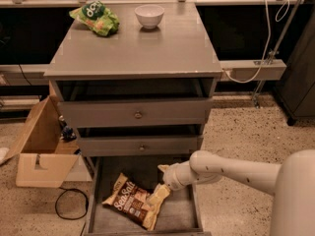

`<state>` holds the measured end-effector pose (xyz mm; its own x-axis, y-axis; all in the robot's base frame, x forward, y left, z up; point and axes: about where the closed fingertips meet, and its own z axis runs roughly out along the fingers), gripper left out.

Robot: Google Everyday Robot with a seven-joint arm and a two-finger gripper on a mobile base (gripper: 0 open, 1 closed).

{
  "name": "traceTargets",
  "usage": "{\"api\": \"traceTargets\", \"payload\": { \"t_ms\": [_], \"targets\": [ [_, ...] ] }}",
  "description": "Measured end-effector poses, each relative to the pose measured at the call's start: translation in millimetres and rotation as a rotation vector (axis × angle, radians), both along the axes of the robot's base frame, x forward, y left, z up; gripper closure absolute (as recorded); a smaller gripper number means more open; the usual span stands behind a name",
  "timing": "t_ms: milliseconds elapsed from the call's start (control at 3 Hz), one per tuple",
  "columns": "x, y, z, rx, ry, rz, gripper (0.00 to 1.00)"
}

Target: Pick brown chip bag from bottom drawer and place on counter

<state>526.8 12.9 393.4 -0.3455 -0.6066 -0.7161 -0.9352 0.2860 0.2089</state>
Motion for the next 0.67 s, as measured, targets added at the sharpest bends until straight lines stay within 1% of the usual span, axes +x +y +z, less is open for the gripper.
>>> {"api": "traceTargets", "payload": {
  "t_ms": [333, 667],
  "targets": [
    [21.8, 7.2, -61.6, -0.021, -0.029, 0.023, 0.0],
    [35.8, 20.1, -124.7, -0.029, -0.053, 0.039, 0.0]
  ]
}}
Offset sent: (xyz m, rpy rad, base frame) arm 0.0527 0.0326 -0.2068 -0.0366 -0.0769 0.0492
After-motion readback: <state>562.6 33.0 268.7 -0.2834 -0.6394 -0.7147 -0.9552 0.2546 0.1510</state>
